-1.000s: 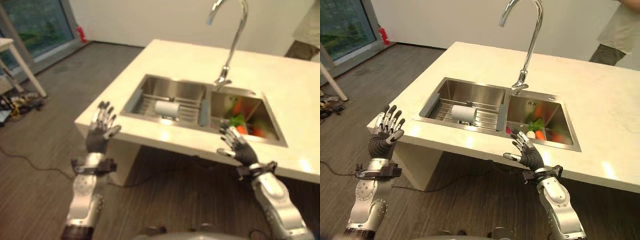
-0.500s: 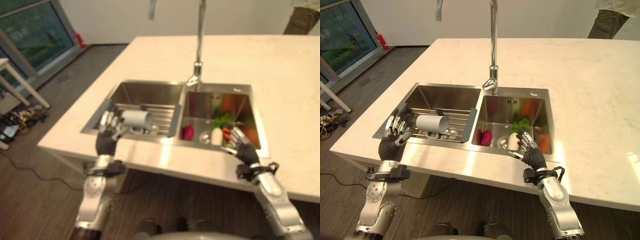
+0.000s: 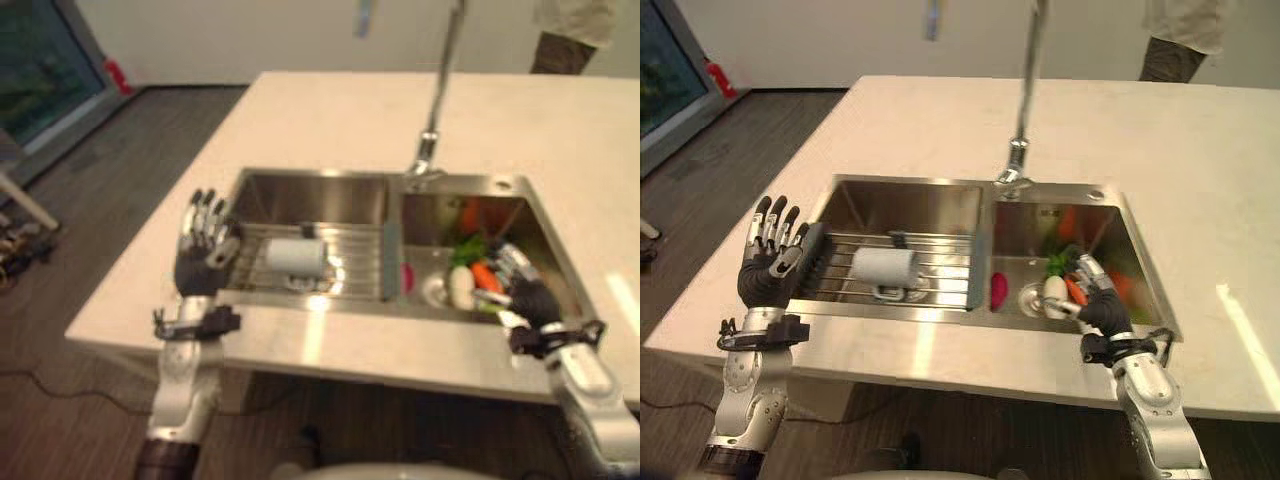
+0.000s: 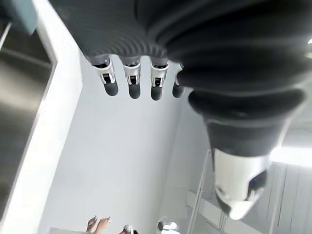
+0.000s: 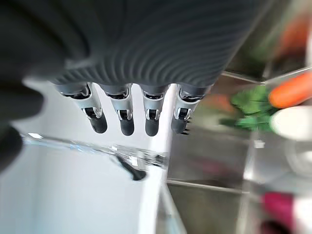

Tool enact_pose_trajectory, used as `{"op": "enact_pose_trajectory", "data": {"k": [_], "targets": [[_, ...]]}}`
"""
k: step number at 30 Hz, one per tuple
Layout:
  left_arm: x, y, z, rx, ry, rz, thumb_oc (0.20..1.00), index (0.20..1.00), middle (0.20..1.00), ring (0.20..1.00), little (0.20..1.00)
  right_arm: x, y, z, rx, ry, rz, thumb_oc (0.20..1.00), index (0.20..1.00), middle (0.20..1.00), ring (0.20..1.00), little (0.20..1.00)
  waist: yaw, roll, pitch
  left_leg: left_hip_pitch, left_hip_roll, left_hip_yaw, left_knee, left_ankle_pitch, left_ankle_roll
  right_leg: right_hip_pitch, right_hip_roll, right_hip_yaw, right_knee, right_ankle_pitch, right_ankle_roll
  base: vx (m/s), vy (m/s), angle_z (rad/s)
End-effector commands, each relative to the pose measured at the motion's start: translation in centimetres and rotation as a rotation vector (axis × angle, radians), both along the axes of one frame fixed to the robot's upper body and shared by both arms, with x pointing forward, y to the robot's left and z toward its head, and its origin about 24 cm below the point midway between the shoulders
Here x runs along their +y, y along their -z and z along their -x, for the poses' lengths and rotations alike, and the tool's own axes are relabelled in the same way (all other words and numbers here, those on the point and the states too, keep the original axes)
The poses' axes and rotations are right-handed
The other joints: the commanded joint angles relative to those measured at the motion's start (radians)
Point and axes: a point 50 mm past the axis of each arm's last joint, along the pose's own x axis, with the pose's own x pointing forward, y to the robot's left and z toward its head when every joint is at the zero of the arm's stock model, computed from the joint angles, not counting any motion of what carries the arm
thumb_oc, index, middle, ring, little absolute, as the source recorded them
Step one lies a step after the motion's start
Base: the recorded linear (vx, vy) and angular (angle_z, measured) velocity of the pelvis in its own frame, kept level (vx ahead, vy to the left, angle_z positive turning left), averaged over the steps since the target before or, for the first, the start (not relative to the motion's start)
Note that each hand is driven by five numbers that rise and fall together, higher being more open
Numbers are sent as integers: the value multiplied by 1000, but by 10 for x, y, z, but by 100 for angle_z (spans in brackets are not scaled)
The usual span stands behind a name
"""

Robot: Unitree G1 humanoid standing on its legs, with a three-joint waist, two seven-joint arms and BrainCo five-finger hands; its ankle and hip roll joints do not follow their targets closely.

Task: Place the dishes in the dishwasher.

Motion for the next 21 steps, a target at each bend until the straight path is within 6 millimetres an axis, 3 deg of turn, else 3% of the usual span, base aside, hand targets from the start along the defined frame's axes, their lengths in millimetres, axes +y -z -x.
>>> {"op": "enact_pose_trajectory", "data": {"k": [1,3,4,6,7,9,11,14,19,21], "targets": [[-4,-33,9,-184,87,-58,1000,1000,1000,1000,1000,14,-15,-9,-92,-59,11,1000,1000,1000,1000,1000,4,14,-29,24,77,-58,-19,-35,-35,-18,81,-45,-118,110,41,66,359,10],[-17,-45,8,-242,180,-110,1000,1000,1000,1000,1000,15,-17,-12,-98,-49,11,1000,1000,1000,1000,1000,10,11,-30,19,50,-65,-19,-44,-11,-7,73,-51,-118,129,37,79,386,7],[-23,-51,10,-279,205,-149,1000,1000,1000,1000,1000,18,-17,-13,-102,-54,10,1000,1000,1000,1000,1000,15,9,-27,21,36,-67,-19,-49,3,2,69,-69,-118,166,36,71,280,-6],[-25,-58,12,-317,207,-192,1000,1000,1000,1000,1000,20,-17,-14,-109,-65,7,1000,1000,1000,1000,1000,25,9,-22,26,29,-68,-19,-52,14,17,69,-101,-118,191,32,83,206,7],[-25,-57,10,-285,184,-258,1000,1000,1000,1000,1000,25,-16,-17,-103,-82,15,1000,1000,1000,1000,1000,39,6,-19,31,28,-58,-19,-53,18,18,85,-127,-118,173,24,78,109,-12],[-24,-55,8,-260,172,-276,1000,1000,1000,1000,1000,26,-18,-19,-105,-87,24,1000,1000,1000,1000,1000,42,-3,-22,29,28,-44,-19,-50,12,-21,115,-113,-118,123,20,26,-27,-47],[-23,-52,7,-241,153,-323,1000,1000,1000,1000,1000,28,-21,-24,-117,-99,20,1000,1000,1000,1000,1000,51,-9,-22,28,31,-16,-19,-56,6,-66,108,-123,-118,140,30,-2,-134,-31],[-20,-46,4,-196,121,-358,1000,1000,1000,1000,1000,24,-22,-25,-116,-94,44,1000,1000,1000,1000,1000,44,-11,-28,32,29,-13,-19,-63,11,-84,133,-76,-118,139,27,30,-178,-9],[-2,-51,7,-213,-47,-353,1000,1000,1000,1000,1000,19,-26,-26,-113,-82,53,1000,1000,1000,1000,1000,39,-2,-53,51,57,32,-19,-73,-1,-78,135,-97,-118,124,21,47,-194,2],[-2,-50,6,-192,-81,-461,1000,1000,1000,1000,1000,22,-24,-26,-107,-80,52,1000,1000,1000,1000,1000,30,4,-61,63,66,45,-19,-79,-4,-66,143,-97,-118,115,14,44,-165,-3]]}}
